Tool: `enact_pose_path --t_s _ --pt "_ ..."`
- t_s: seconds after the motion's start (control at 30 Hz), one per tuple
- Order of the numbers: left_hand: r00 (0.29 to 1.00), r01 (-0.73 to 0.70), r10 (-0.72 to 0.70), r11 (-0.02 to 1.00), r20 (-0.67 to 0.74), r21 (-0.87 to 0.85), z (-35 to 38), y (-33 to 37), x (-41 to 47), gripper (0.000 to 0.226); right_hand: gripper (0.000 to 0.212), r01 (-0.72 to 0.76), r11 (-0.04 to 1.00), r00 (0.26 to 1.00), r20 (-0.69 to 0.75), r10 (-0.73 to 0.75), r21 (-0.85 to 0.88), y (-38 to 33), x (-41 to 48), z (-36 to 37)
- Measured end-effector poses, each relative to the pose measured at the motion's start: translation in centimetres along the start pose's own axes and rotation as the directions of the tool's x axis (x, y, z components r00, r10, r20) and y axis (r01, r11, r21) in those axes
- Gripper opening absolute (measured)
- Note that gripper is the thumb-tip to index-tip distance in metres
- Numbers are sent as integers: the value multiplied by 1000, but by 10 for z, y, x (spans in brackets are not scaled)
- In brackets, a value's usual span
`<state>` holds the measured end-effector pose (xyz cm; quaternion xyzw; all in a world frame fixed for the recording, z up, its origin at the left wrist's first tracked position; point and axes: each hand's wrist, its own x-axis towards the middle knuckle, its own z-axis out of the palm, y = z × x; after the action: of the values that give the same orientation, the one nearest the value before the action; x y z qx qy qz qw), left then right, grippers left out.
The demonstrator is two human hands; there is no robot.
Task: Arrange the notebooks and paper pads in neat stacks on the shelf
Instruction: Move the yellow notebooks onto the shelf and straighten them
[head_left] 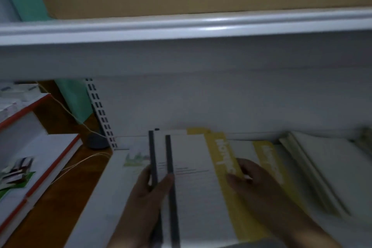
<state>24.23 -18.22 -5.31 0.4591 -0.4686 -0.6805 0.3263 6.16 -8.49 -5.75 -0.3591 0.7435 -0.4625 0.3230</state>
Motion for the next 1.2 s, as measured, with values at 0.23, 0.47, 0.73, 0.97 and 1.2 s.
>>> enact_pose_path --t_s 0.23,0.47,0.73,0.97,1.2 --pt "952 6 -76 973 297 231 113 -26 21 41 76 -25 930 991 -131 -25 -366 52 10 -72" --pt "956 -171 291 647 -33 743 40 -5 24 46 68 86 761 873 -320 -369 -642 63 12 -65" --pt "983 112 73 501 -171 858 -50 -15 21 60 55 -31 996 904 423 63 -84 4 29 59" --pt "965 249 -225 949 -136 195 -69 18 25 33 40 14 1000 953 301 -8 -19 13 27 94" --pt "994 88 -86 996 74 -21 -46 17 -12 29 49 -190 941 959 258 117 280 -5 22 72"
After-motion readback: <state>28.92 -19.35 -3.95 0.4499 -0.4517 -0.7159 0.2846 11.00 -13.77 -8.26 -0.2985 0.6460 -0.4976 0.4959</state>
